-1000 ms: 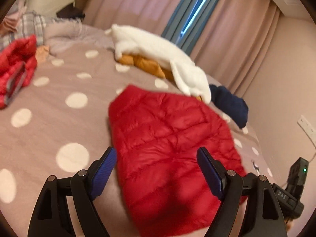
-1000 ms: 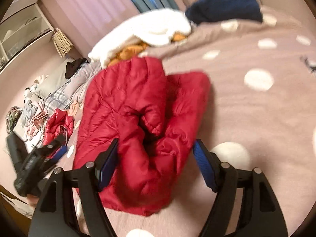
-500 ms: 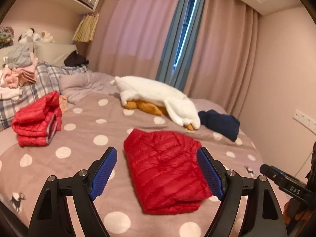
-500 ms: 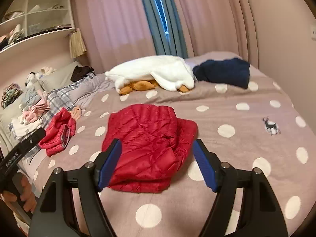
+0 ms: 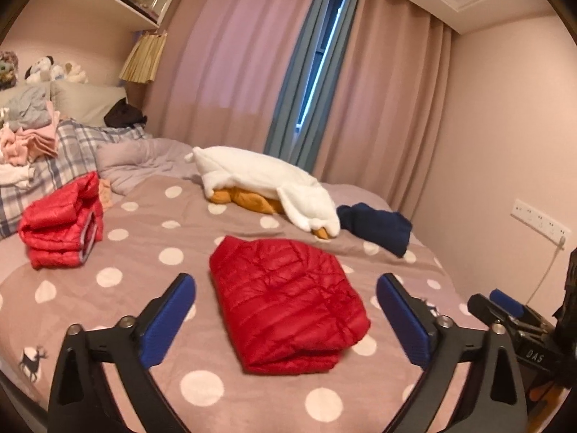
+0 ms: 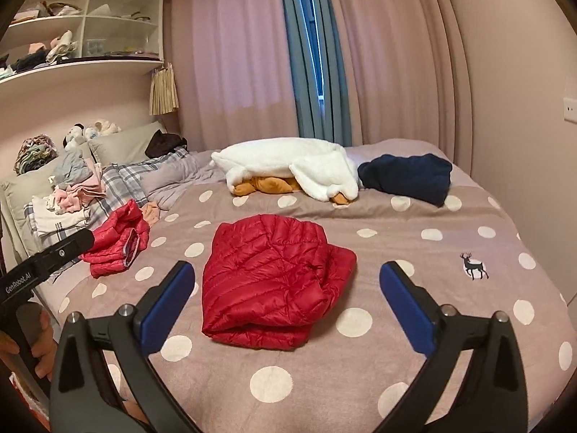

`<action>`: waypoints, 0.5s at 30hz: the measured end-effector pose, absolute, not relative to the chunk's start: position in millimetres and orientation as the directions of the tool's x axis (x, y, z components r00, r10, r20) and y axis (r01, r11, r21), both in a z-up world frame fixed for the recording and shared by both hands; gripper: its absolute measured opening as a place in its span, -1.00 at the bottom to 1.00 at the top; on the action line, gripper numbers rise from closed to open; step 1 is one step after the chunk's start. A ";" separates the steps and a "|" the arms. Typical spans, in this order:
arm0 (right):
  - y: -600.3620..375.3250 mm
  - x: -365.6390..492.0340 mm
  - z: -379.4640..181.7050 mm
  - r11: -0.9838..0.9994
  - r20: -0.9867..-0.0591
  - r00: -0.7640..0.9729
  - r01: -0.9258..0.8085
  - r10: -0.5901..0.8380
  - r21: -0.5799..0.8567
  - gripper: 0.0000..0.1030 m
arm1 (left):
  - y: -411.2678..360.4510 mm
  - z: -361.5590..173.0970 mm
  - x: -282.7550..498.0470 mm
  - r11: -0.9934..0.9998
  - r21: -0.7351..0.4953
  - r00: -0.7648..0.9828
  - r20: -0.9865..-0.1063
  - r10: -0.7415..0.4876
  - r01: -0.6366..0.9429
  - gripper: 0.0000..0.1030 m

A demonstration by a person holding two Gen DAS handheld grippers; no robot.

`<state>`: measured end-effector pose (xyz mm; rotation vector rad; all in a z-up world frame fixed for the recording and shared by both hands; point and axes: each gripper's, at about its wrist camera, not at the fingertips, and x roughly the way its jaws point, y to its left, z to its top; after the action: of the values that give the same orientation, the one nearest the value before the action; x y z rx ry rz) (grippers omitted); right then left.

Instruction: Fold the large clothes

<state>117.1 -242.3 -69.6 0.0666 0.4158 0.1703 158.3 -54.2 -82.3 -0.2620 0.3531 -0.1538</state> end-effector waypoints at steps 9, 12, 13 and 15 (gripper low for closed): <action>-240.3 116.2 -69.7 0.991 -0.409 0.903 -0.120 0.135 0.061 1.00 | -58.0 -84.1 158.5 0.959 -0.268 0.916 -0.352 -0.191 0.097 0.97; -240.8 117.7 -70.9 0.993 -0.417 0.901 -0.106 0.122 0.060 1.00 | -62.6 -84.1 158.2 0.970 -0.229 0.916 -0.365 -0.167 0.085 0.98; -240.3 117.6 -71.2 0.993 -0.419 0.900 -0.103 0.119 0.060 1.00 | -64.3 -83.8 158.5 0.975 -0.209 0.917 -0.372 -0.146 0.070 0.97; -239.3 117.9 -71.7 0.994 -0.423 0.900 -0.091 0.107 0.057 1.00 | -65.1 -83.8 158.9 0.978 -0.198 0.914 -0.381 -0.136 0.063 0.97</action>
<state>117.9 -239.3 -71.7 0.0365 0.4398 0.1025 158.9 -65.1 -83.8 -0.1837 0.4046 -0.1034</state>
